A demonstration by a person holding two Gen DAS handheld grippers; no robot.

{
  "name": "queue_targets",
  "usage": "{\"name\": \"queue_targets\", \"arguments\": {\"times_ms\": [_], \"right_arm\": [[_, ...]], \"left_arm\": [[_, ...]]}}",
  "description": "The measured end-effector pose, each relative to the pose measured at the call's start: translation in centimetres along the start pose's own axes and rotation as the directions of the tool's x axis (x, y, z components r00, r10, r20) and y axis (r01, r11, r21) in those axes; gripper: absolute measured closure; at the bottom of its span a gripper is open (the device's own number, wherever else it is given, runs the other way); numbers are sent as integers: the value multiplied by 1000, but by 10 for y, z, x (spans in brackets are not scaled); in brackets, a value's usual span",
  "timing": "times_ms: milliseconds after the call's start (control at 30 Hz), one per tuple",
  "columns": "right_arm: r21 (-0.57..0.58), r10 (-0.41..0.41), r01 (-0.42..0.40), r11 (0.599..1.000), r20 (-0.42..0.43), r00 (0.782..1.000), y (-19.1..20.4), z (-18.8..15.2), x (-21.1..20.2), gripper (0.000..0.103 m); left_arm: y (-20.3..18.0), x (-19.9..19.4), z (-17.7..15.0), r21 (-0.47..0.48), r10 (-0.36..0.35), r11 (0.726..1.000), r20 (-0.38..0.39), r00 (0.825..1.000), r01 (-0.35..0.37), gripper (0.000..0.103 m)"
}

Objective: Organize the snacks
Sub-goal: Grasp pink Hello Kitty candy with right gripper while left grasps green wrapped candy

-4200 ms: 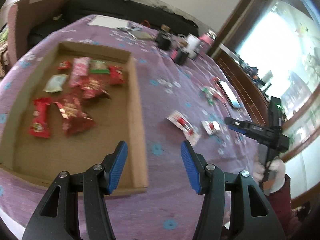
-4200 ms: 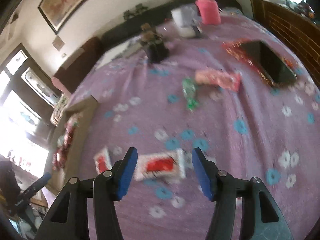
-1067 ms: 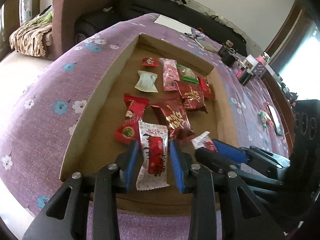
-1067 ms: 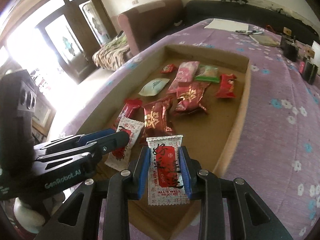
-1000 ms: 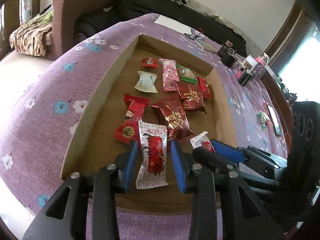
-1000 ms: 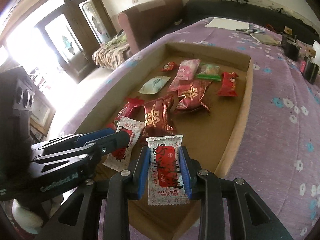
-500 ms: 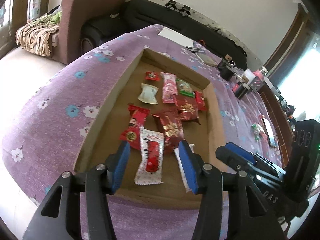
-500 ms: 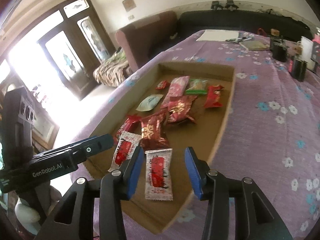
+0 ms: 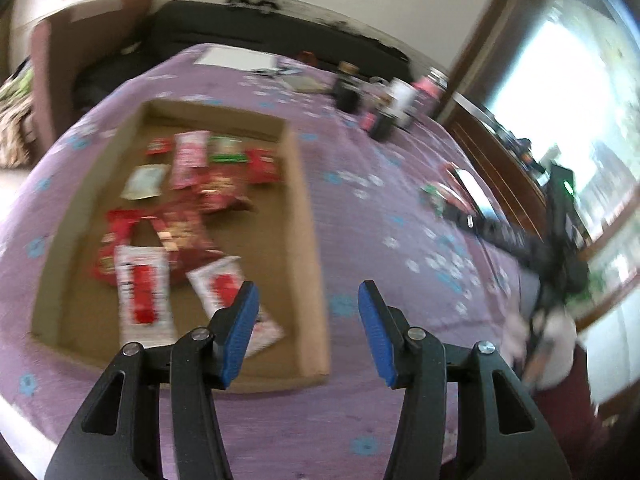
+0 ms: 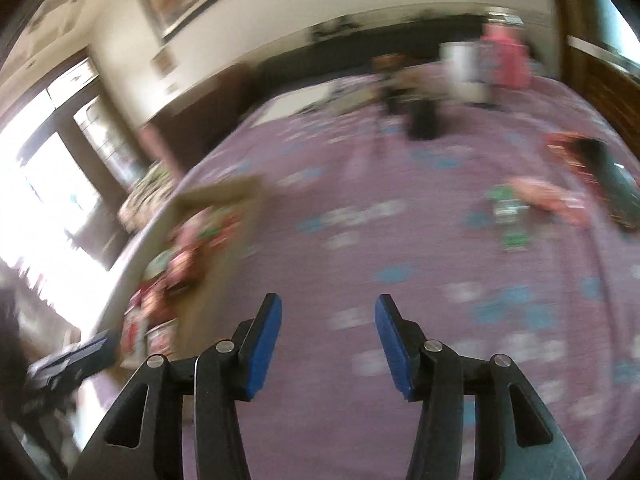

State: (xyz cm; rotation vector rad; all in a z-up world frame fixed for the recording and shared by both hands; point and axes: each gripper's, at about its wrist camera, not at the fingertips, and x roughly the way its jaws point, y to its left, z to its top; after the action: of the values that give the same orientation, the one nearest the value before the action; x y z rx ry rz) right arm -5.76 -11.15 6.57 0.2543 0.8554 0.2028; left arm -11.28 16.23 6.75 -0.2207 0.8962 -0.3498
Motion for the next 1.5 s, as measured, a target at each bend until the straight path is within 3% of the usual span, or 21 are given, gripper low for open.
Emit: {"name": "queue_targets", "arguments": {"times_ms": [100,233,467,533,567,700,767,833,867,900,933,1000,1133,1400,1500], "right_arm": [[83,-102,99,992,36,994,-53,16,-5,52],[133,-156,152,979,19,988,-95,29,7,50],[163,-164,169,972,-44,986,-115,62,67,51],[159,-186,191,969,-48,981,-115,65,79,57],[141,-181,188,972,-57,982,-109,68,84,79],[147,20,-1,989,-125,992,-88,58,84,79],[186,202,-171,967,-158,967,-83,53,76,78],[206,234,-208,956,-110,966,-92,57,59,77],[208,186,-170,963,-61,981,-103,63,47,66],[208,88,-83,975,-15,996,-117,70,36,58],[217,1,-5,976,17,1000,-130,74,28,43],[247,-92,81,966,35,995,-155,79,25,40],[278,-151,141,950,18,988,-181,85,42,40],[258,-38,51,965,-54,998,-177,92,74,40],[237,107,-77,968,-116,987,-159,78,68,40]], "left_arm": [[-19,10,-1,45,-30,998,-29,999,31,53],[-34,23,-2,71,-32,997,-63,998,37,53],[-46,32,-6,82,-21,996,-101,995,30,53],[-48,33,-7,87,-15,996,-104,994,24,53],[-48,33,-7,88,-13,996,-106,994,23,53],[-47,41,-7,79,-15,997,-121,992,24,53],[-48,45,-7,79,-23,996,-132,991,34,53],[-49,48,-8,83,-31,996,-139,990,43,53],[-50,50,-8,83,-33,996,-143,989,45,53],[-50,51,-8,82,-36,995,-145,989,48,53],[-50,52,-8,80,-39,995,-148,988,51,53],[-50,55,-9,73,-44,996,-158,986,56,53],[-54,58,-10,68,-45,996,-176,983,58,53],[-58,55,-8,68,-27,997,-171,985,39,53],[-59,58,-5,64,-33,997,-173,984,45,53]]}}
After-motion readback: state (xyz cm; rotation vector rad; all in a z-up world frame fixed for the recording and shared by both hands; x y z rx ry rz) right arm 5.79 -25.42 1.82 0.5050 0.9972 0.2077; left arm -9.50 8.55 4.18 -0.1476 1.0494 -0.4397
